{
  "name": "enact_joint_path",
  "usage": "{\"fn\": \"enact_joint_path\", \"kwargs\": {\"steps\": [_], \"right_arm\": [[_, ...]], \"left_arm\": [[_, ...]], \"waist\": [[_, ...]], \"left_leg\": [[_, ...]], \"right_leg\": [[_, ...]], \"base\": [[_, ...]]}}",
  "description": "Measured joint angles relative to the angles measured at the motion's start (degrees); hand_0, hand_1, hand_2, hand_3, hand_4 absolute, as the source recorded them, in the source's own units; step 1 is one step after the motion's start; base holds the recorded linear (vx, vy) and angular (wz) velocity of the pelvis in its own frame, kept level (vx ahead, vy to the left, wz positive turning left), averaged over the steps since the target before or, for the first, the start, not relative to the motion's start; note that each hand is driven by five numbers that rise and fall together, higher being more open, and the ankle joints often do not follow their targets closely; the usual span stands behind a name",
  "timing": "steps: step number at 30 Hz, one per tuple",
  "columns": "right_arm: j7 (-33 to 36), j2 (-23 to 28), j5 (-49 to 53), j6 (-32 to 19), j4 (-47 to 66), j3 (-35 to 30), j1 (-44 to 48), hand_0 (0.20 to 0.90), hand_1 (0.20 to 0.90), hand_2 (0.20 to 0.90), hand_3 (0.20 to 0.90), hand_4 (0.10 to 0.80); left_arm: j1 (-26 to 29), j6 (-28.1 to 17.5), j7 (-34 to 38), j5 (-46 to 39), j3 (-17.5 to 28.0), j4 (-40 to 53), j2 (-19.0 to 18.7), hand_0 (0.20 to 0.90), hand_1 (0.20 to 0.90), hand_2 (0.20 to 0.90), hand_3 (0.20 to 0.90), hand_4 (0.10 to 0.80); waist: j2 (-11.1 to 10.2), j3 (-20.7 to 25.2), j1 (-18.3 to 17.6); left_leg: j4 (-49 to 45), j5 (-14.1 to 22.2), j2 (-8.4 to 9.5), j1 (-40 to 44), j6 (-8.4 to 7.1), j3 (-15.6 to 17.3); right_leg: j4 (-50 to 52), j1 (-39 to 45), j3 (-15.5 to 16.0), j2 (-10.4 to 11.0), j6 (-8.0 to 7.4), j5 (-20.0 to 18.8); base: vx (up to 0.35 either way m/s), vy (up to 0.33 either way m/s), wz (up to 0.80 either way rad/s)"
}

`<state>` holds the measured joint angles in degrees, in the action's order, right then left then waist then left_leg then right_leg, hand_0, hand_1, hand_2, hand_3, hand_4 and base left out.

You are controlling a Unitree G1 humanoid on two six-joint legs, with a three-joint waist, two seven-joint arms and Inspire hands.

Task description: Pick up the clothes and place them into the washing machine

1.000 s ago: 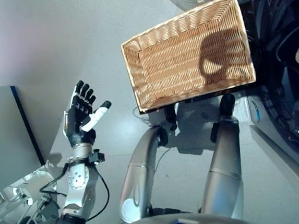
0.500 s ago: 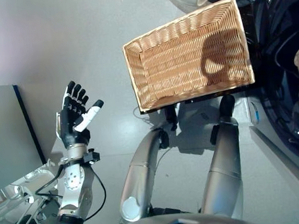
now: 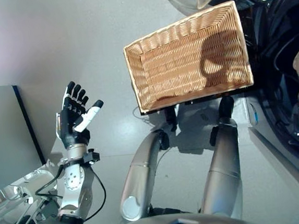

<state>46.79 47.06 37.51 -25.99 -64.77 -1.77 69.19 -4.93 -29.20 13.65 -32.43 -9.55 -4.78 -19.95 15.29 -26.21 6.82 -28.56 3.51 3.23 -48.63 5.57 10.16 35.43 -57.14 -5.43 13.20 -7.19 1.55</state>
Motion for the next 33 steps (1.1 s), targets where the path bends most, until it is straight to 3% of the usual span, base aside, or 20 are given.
{"fn": "enact_joint_path", "kwargs": {"steps": [20,23,28,33], "right_arm": [[-2.06,0.03,-0.15,2.62,-4.72,0.32,0.79,0.900,0.900,0.900,0.900,0.800],[-3.32,0.02,-2.09,7.84,-13.41,6.94,4.14,0.900,0.900,0.900,0.900,0.800],[-4.49,0.04,-8.08,12.32,-13.88,11.43,4.15,0.900,0.900,0.900,0.900,0.800],[-5.61,0.11,-14.46,16.89,-17.48,16.38,6.43,0.900,0.900,0.900,0.900,0.800]], "left_arm": [[-0.30,0.00,-1.21,-1.78,0.00,-0.01,-0.03,0.900,0.900,0.900,0.900,0.800],[-0.52,0.03,-1.36,-1.75,0.11,0.08,-0.10,0.900,0.900,0.900,0.900,0.800],[-1.68,0.05,-1.36,-1.75,0.26,1.01,-0.12,0.900,0.900,0.900,0.900,0.800],[-1.92,0.11,-1.16,-1.67,0.47,2.17,-0.41,0.900,0.900,0.900,0.900,0.800]], "waist": [[-0.04,-0.02,-0.52],[-0.03,-0.02,-1.01],[-0.04,-0.02,-1.30],[-1.10,0.08,-1.66]], "left_leg": [[1.13,-0.44,0.30,1.44,0.07,-0.70],[1.15,-0.46,0.33,1.79,0.08,-0.94],[0.13,-0.25,-0.02,0.98,-0.01,-0.99],[-7.31,2.04,-0.71,-4.48,-0.46,-2.41]], "right_leg": [[-1.45,2.02,0.69,0.17,-0.24,-0.55],[-1.70,2.60,1.06,0.29,-0.29,-0.59],[-1.37,2.16,1.21,0.04,-0.19,-0.47],[4.58,-2.10,1.57,-0.21,0.41,1.66]], "base": [[-0.002,0.000,0.00],[-0.038,-0.002,0.01],[-0.066,-0.026,0.00],[-0.054,-0.038,0.10]]}}
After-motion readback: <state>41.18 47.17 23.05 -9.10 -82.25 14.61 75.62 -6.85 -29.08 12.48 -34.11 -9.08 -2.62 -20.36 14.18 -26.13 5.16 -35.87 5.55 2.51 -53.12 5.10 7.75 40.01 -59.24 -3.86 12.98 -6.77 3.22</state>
